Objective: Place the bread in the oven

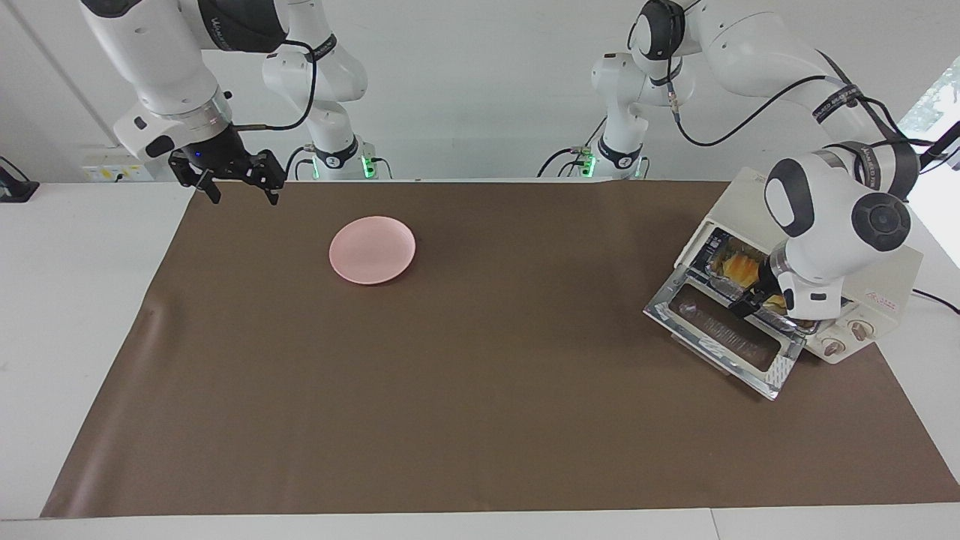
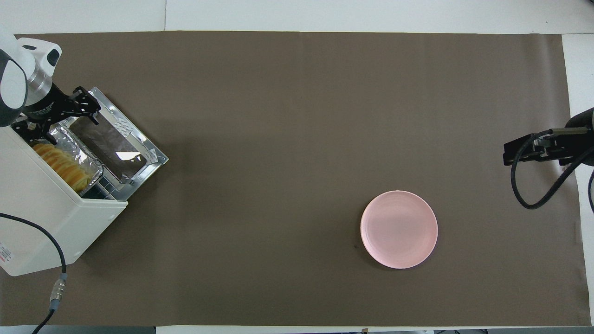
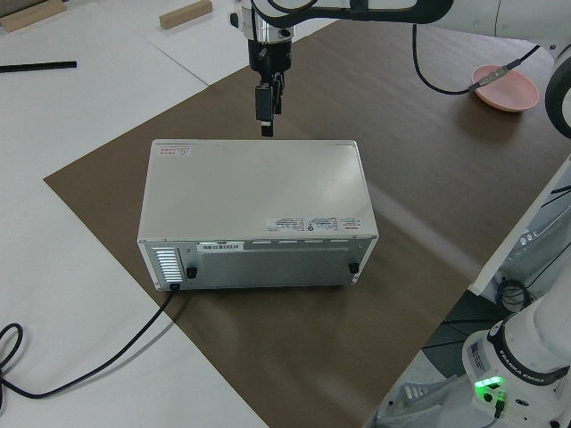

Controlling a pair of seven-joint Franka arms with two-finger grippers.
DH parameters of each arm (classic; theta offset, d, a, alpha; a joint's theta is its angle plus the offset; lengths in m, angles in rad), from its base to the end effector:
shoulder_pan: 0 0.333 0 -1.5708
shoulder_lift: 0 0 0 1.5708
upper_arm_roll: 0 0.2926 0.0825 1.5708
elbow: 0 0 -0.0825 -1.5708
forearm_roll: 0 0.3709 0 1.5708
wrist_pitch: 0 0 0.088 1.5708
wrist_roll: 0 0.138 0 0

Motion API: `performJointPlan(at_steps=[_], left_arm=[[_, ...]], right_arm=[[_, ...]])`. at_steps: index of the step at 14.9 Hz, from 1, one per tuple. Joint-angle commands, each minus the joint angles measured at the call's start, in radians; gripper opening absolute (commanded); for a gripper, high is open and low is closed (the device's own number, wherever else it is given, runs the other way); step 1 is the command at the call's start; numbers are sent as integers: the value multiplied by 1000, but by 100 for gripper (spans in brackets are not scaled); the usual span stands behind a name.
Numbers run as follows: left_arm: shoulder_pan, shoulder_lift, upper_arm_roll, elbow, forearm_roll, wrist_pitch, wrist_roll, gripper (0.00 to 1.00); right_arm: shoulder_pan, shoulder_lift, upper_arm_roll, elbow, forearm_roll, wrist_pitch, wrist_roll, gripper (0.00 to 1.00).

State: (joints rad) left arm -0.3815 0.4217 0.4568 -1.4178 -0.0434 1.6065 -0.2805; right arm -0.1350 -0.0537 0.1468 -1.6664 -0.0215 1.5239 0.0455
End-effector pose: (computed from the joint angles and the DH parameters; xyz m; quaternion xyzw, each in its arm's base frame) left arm 0.6259 0.0041 0.4148 -0.9783 -0.1699 0.0873 0.0798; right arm 0.5162 0.0046 0.5510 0.9987 -0.0171 -0.0442 0.0159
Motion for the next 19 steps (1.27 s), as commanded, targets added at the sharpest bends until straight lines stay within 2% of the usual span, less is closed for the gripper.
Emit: performJointPlan(at_steps=[1, 7, 11, 12, 14, 16, 19], left_arm=[[-11, -86, 2, -9, 14, -77, 166, 100], [-39, -237, -3, -41, 14, -219, 406, 100], [-80, -300, -10, -41, 14, -273, 440, 100], [-56, -317, -59, -41, 14, -316, 437, 100], [-14, -327, -110, -44, 14, -323, 437, 100], [32, -368, -141, -73, 14, -323, 437, 100], [168, -393, -295, -113, 17, -295, 440, 100]], right_arm=[[-14, -18, 7, -18, 15, -8, -15, 100], [-14, -18, 7, -18, 15, -8, -15, 100], [-14, -18, 7, -18, 15, -8, -15, 100], [-14, -18, 7, -18, 15, -8, -15, 100], [-14, -18, 7, -18, 15, -8, -15, 100], [-14, -18, 7, -18, 15, -8, -15, 100], [-14, -18, 7, -18, 15, -8, -15, 100]])
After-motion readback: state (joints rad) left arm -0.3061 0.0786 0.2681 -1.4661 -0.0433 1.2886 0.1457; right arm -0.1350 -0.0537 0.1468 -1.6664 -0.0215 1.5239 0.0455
